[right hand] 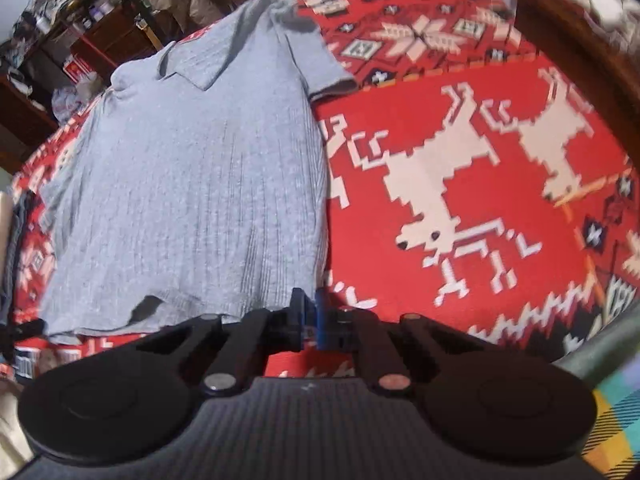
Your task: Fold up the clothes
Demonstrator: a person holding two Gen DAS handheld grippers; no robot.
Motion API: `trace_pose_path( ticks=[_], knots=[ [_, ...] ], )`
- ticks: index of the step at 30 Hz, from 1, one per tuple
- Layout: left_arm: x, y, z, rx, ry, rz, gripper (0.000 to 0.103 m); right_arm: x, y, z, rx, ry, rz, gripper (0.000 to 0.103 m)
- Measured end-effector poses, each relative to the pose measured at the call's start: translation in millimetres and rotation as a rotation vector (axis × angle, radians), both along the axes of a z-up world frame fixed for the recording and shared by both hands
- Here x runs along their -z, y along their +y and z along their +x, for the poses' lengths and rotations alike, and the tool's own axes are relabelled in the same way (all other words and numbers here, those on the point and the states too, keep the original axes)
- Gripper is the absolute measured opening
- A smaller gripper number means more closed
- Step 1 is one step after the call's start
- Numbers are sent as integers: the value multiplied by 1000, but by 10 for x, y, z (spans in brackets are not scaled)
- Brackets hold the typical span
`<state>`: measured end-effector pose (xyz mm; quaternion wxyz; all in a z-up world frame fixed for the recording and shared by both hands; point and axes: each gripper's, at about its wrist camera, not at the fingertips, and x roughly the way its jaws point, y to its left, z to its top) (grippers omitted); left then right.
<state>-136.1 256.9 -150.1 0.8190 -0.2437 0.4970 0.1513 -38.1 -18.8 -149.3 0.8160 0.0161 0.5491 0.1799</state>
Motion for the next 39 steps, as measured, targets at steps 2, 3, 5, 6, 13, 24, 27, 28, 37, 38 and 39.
trace_pose_path(
  ticks=[2,3,5,6,13,24,27,28,37,38,39],
  knots=[
    [-49,-13,-28,8,6,5,3,-70,-10,-38,-6,-33,-38,5],
    [-82,-29,-45,17,8,6,3,-117,-44,-53,-2,-44,-50,4],
    [-172,-83,-105,41,17,24,3,-204,-141,-70,11,-56,-66,4],
    [-221,-125,-136,57,20,35,3,-245,-205,-71,18,-57,-69,4],
    [-263,-399,-285,154,112,147,3,-410,-617,-104,79,-20,-105,4],
    [-76,-459,-295,158,198,199,12,-122,-541,-162,33,58,-147,19],
    [-171,-357,-326,123,138,169,21,-230,-599,-194,55,13,-111,25],
    [-211,-310,-325,106,113,170,21,-273,-605,-182,60,-5,-96,27],
    [-293,428,166,-136,-58,86,24,-501,-375,149,73,-162,-25,58],
    [-270,535,252,-166,-77,57,24,-516,-348,223,81,-174,-9,58],
    [-236,615,343,-185,-91,37,24,-531,-328,308,84,-200,14,58]
  ],
)
